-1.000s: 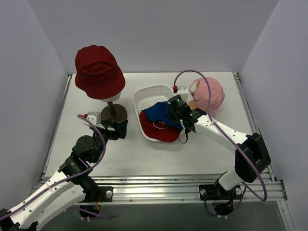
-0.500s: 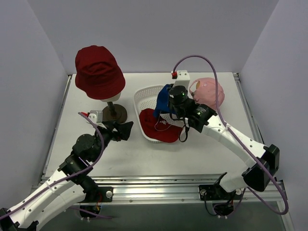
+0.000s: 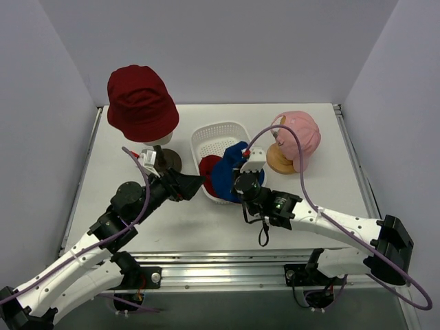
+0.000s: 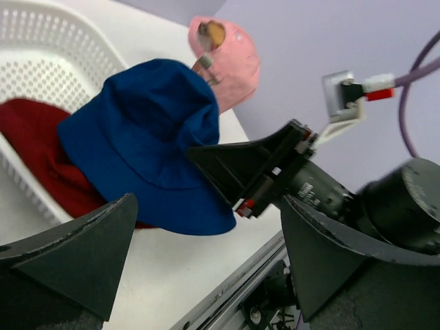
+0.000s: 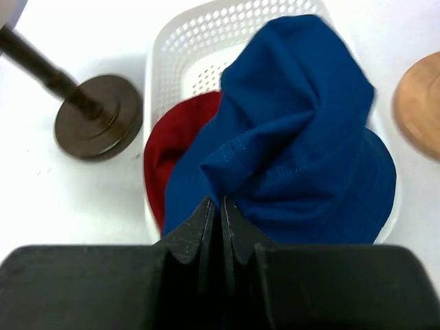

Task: Stack the hats

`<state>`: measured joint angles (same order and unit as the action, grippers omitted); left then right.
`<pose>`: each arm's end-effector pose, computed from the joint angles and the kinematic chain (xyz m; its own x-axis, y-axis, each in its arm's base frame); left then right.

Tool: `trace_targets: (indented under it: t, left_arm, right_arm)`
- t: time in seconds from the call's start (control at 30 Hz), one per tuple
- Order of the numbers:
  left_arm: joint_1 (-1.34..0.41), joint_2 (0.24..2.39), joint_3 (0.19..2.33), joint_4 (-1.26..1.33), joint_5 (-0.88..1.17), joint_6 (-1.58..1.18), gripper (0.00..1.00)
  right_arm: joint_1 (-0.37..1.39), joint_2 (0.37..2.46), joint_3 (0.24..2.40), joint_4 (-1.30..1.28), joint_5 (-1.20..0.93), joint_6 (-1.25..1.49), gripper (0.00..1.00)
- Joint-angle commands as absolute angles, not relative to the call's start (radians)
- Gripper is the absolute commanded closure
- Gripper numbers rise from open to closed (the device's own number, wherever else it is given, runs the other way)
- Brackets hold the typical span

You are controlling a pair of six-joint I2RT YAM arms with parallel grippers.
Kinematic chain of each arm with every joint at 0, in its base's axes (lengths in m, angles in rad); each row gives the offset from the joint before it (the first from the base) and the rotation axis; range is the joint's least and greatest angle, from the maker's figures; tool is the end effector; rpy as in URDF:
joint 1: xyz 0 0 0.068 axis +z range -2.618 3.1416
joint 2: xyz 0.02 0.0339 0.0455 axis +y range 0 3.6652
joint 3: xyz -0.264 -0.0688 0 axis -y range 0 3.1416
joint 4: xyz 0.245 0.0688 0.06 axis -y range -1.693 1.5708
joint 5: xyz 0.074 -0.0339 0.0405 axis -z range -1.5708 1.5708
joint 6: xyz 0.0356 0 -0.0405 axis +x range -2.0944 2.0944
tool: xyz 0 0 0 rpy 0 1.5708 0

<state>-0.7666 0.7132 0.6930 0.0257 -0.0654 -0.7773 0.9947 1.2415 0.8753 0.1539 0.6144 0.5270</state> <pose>0.1284 -0.1204 0.3419 -0.4496 -0.5386 -0.7125 0.4626 0.5420 -0.7016 0.1728 0.2284 0.3099 -0.2895 0.3088 -0.9060 -0.2692 0.8821 0.3867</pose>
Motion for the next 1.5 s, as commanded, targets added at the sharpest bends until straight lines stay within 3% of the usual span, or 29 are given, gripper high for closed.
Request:
trace_targets:
  t: [0.0,0.13,0.33,0.67,0.83,1.3,1.4,1.47]
  left_arm:
    - [-0.772,0.677,0.615,0.046,-0.04,-0.848,0.06]
    - [-0.772,0.621,0.535,0.051,-0.064,-0.854,0.06]
    - [-0.772,0.611,0.473,0.051,-0.066,-0.836,0.06]
    - [-0.772,0.624,0.419,0.146,-0.014,-0.807,0.06]
    - [-0.772,0.653,0.422,0.152,-0.008,-0.79,0.06]
    - [-0.759,0.839,0.505,0.222,0.066,-0.655,0.06]
    - [-0.741,0.903,0.511,0.27,0.115,-0.67,0.06]
    - [-0.727,0.934,0.518,0.285,0.147,-0.678,0.06]
  right_arm:
    - [1.072,1.161,0.806,0.264,0.681,0.606,1.0]
    - [1.129,1.135,0.712,0.255,0.701,0.665,0.96]
    - [1.198,1.069,0.69,0.134,0.753,0.701,0.67]
    - [1.155,1.052,0.888,-0.135,0.882,0.627,0.54]
    - [1.003,1.121,0.927,-0.155,0.773,0.58,0.55]
    - [1.002,1.1,0.785,-0.061,0.68,0.595,0.6]
    - [1.002,1.111,0.779,-0.054,0.677,0.588,0.64]
    - [1.002,1.115,0.773,-0.035,0.675,0.578,0.72]
